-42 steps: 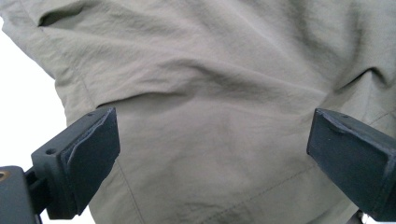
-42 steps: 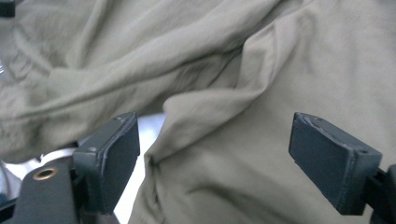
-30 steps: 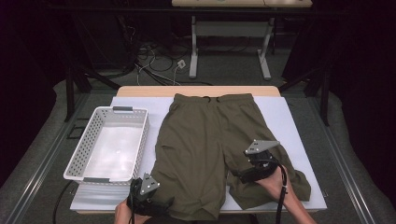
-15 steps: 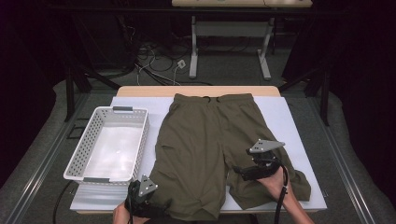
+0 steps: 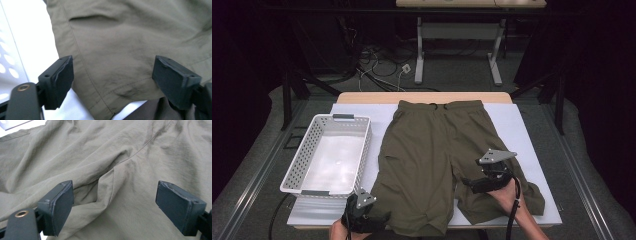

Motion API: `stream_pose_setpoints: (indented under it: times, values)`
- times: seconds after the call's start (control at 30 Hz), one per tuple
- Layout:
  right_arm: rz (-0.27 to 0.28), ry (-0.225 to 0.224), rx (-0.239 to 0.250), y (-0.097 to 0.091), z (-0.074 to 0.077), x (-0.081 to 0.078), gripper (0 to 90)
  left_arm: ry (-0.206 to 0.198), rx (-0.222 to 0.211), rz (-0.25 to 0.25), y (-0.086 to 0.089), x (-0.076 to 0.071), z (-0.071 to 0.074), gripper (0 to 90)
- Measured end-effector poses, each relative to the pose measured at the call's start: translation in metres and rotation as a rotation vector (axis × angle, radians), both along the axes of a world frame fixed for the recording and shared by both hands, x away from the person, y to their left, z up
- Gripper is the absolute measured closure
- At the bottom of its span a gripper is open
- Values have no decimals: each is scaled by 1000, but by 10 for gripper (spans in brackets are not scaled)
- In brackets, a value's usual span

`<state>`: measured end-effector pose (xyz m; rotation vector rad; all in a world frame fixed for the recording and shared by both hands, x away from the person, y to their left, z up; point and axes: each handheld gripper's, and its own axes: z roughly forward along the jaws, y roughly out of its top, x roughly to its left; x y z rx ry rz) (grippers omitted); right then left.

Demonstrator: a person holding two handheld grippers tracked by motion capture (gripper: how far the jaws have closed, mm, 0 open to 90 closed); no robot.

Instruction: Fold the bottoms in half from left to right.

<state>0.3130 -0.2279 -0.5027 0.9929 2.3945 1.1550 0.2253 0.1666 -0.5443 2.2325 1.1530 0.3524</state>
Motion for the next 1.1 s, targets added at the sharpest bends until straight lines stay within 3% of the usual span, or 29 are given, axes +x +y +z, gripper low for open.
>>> stream_pose_setpoints:
  times: [0.13,0.3,0.43,0.6,0.7,0.77,0.83,0.93,0.97,1.03,1.1]
  values:
    - [3,2,9,0,-1,1,146,39,6,12,2,2,-5,228]
    - [9,7,-4,1,-1,2,146,35,-5,33,5,2,-6,320]
    - [14,10,2,2,-2,2,146,-7,-1,7,5,0,-7,519]
    - [23,21,-8,4,-3,2,146,-20,-31,-5,8,2,-9,799]
    - [34,22,-8,5,-4,3,146,-25,-58,-4,8,4,-10,879]
    - [36,23,-10,6,-4,3,146,-13,-62,-39,5,4,-8,885]
    - [32,18,-12,5,-4,3,146,-29,-66,-57,-1,1,-9,885]
    - [27,15,-14,5,-4,3,146,-32,-52,-60,-3,0,-8,871]
    - [29,17,-12,4,-4,3,146,-34,-46,-57,-2,0,-8,834]
    - [29,19,-17,4,-4,3,146,-36,-7,-41,-1,-1,-5,649]
    - [28,16,-18,4,-3,3,146,-47,5,-20,0,-2,-2,494]
